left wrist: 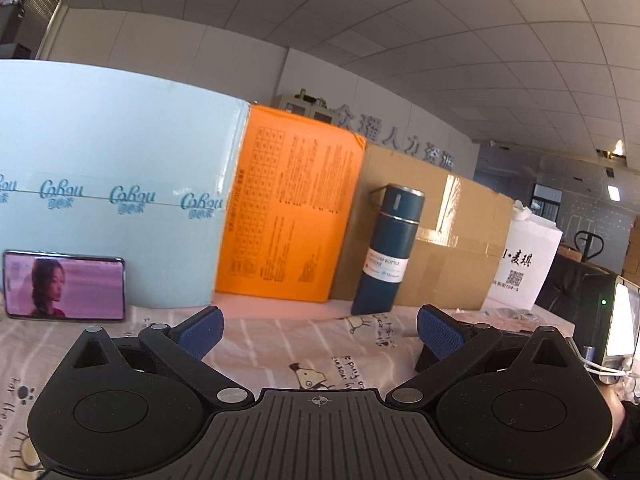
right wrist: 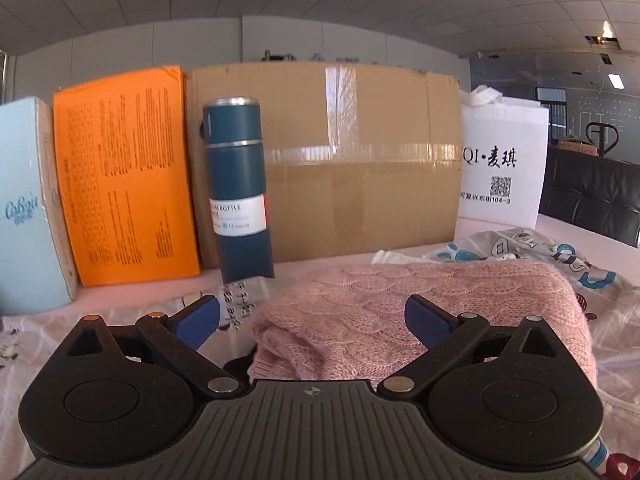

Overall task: Fold clothes
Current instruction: 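Grasp the pink knit sweater with the right tool and lift it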

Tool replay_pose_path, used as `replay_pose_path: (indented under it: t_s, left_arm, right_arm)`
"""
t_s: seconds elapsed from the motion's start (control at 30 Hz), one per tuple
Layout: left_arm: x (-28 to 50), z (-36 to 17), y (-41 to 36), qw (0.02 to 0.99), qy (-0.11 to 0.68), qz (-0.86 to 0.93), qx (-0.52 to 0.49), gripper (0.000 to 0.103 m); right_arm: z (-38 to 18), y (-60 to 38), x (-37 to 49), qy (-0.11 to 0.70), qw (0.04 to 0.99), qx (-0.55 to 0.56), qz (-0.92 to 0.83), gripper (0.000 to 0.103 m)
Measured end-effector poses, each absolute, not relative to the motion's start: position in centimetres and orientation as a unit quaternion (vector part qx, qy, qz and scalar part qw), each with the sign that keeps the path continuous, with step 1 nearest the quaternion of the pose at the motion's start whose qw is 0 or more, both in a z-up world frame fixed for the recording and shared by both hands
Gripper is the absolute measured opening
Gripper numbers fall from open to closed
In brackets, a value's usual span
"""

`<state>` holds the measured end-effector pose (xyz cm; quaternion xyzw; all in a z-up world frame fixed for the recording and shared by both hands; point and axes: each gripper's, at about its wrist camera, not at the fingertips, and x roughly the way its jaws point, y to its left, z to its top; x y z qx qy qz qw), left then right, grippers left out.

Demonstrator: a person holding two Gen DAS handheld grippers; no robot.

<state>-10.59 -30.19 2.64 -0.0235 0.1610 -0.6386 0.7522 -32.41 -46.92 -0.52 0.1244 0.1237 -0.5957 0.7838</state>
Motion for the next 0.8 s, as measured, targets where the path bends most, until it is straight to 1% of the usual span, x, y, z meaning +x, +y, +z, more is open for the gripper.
replay_pose_path:
  t_s: [0.03, 0.1, 0.17, 0.2, 0.23, 0.27, 0.37, 0.43, 0.53, 0.63, 0.7, 0.73, 0.8]
  left_arm:
    - [-10.7, 2.4, -30.9, 0.750, 0.166, -0.640, -0.022, 0.103]
    - [-11.0, 2.1, -32.1, 0.748, 0.174, -0.640, -0.020, 0.103]
    - [-11.3, 1.8, -33.3, 0.747, 0.182, -0.639, -0.016, 0.103]
    - [-11.4, 1.7, -33.9, 0.746, 0.186, -0.639, -0.014, 0.103]
    - [-11.4, 1.4, -34.6, 0.744, 0.193, -0.639, -0.013, 0.103]
    - [-11.5, 1.0, -35.4, 0.739, 0.204, -0.642, -0.014, 0.103]
    - [-11.8, -0.1, -37.5, 0.713, 0.242, -0.657, -0.026, 0.103]
    - [-12.3, -0.7, -38.8, 0.693, 0.261, -0.671, -0.036, 0.103]
    - [-13.6, -1.5, -40.8, 0.663, 0.280, -0.692, -0.049, 0.102]
    - [-15.7, -1.9, -42.6, 0.637, 0.277, -0.718, -0.042, 0.102]
    - [-17.6, -2.0, -43.7, 0.623, 0.260, -0.737, -0.020, 0.099]
    - [-18.6, -2.0, -44.3, 0.618, 0.248, -0.746, 0.000, 0.097]
    - [-20.7, -2.0, -45.3, 0.605, 0.224, -0.763, 0.039, 0.087]
  right_arm:
    - [-0.8, -47.7, -32.5, 0.133, 0.782, 0.134, -0.594, 0.098]
    - [-1.6, -48.4, -33.1, 0.123, 0.776, 0.156, -0.599, 0.083]
    - [-2.2, -48.6, -33.6, 0.118, 0.778, 0.148, -0.599, 0.058]
    - [-2.2, -48.5, -33.9, 0.113, 0.781, 0.143, -0.597, 0.049]
    - [-2.0, -48.5, -34.4, 0.103, 0.783, 0.151, -0.594, 0.035]
    - [-1.7, -48.5, -35.2, 0.086, 0.786, 0.172, -0.587, 0.029]
    - [-0.8, -48.6, -38.0, 0.023, 0.789, 0.237, -0.566, 0.024]
    - [-0.2, -48.6, -40.1, -0.019, 0.786, 0.268, -0.557, 0.023]
    - [-0.1, -48.5, -42.1, -0.061, 0.779, 0.300, -0.547, 0.023]
    - [-0.1, -48.5, -43.6, -0.094, 0.769, 0.316, -0.548, 0.023]
    - [-0.1, -48.5, -44.3, -0.113, 0.764, 0.325, -0.547, 0.023]
    - [-0.1, -48.5, -44.6, -0.120, 0.761, 0.328, -0.546, 0.023]
    - [-0.2, -48.5, -45.0, -0.129, 0.759, 0.334, -0.543, 0.023]
